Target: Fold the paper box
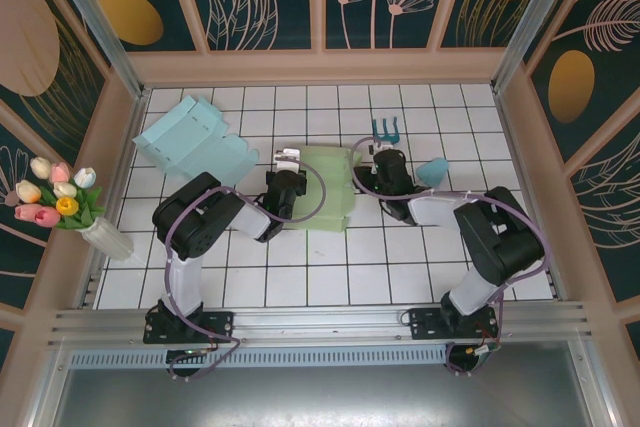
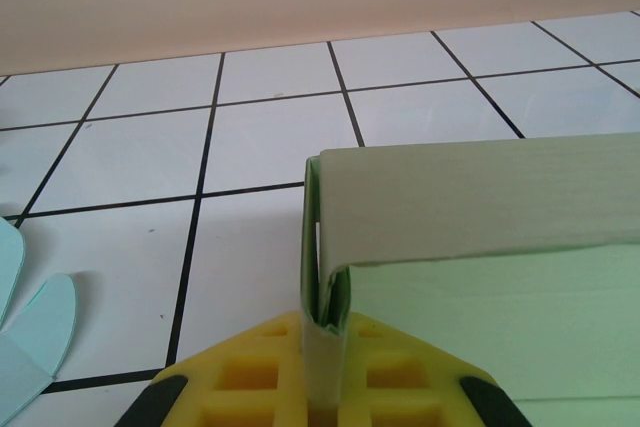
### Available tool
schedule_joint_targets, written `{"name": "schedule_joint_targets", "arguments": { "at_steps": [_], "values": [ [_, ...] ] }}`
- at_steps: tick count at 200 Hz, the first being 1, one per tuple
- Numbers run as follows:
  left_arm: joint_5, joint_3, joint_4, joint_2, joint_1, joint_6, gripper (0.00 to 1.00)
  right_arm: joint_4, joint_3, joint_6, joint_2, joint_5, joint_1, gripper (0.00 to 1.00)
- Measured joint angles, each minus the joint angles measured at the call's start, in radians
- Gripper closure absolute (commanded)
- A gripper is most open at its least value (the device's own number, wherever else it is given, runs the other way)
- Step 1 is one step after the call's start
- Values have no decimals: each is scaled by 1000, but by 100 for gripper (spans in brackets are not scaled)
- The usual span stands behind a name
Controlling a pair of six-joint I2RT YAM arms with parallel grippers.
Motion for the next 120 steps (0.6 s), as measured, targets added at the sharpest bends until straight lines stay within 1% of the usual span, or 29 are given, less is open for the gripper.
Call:
{"name": "schedule_joint_targets", "arguments": {
  "at_steps": [96,120],
  "values": [
    [0,0,0,0,0,0,95,0,15,-30,17,0,37,57],
    [0,0,0,0,0,0,95,1,16,-36,17,0,37,53]
  ]
}}
